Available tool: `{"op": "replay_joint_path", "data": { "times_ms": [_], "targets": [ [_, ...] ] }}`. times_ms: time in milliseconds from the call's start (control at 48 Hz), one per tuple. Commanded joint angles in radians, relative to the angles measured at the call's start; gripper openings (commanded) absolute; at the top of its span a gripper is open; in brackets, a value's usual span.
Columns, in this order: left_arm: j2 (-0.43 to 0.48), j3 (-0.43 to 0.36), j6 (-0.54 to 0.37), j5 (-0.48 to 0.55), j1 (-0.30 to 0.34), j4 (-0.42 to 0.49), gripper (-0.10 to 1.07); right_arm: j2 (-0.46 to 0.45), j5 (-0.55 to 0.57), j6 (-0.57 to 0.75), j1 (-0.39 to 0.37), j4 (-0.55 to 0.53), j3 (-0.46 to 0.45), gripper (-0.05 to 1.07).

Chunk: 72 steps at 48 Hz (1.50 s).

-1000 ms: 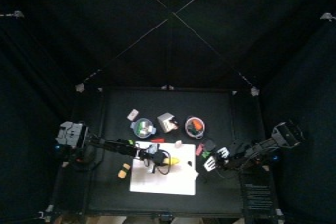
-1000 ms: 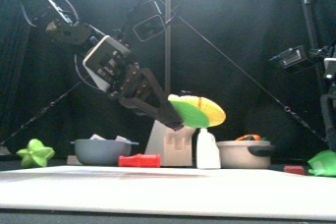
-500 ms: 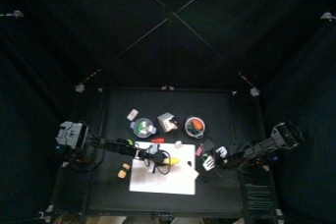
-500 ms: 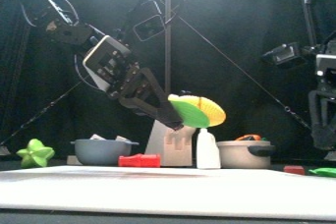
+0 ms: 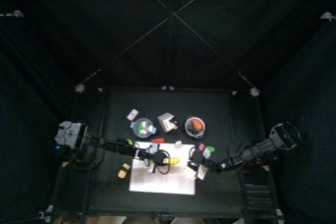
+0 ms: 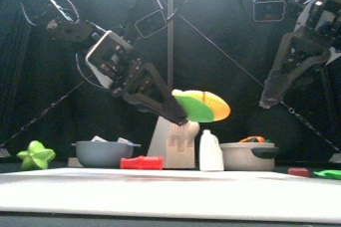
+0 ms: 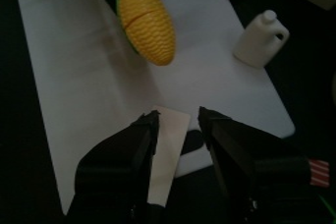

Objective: Place corn husk down and regrab corn

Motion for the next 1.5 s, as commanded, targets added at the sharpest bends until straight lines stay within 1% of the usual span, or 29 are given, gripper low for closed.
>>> {"op": "replay_joint_path", "data": {
  "times_ms": [0, 125, 333, 646, 896, 1062, 1229, 1354, 1479],
  "targets": [
    [-0.029, -0.006, 0.0, -0.018, 0.003, -0.003, 0.51, 0.012, 0.008, -0.003, -0.012, -0.026, -0.041, 0.77],
    [-0.034, -0.005, -0.003, -0.031, 0.003, -0.006, 0.51, 0.051, 0.038, -0.005, -0.008, -0.055, -0.067, 0.77],
    [-0.032, -0.005, -0.003, -0.031, 0.003, -0.009, 0.51, 0.087, 0.11, -0.005, -0.009, -0.057, -0.095, 0.78],
    [-0.028, -0.003, -0.003, -0.031, 0.003, -0.009, 0.51, 0.091, 0.104, -0.003, -0.006, -0.048, -0.101, 0.78],
    [-0.023, -0.005, -0.003, -0.031, 0.003, -0.009, 0.51, 0.107, 0.071, -0.005, -0.009, -0.064, -0.117, 0.78],
    [-0.023, -0.005, -0.002, -0.031, 0.003, -0.009, 0.51, 0.095, 0.044, -0.002, -0.009, -0.071, -0.127, 0.8],
    [-0.023, -0.003, 0.0, -0.031, 0.003, -0.008, 0.51, 0.063, -0.029, 0.0, -0.021, -0.066, -0.123, 0.87],
    [-0.023, -0.002, 0.003, -0.031, 0.003, -0.006, 0.51, 0.052, -0.094, -0.002, -0.052, -0.069, -0.115, 0.95],
    [-0.026, 0.011, 0.003, -0.031, 0.003, 0.032, 0.51, 0.058, -0.141, -0.003, -0.084, -0.086, -0.11, 0.98]
  ]
}}
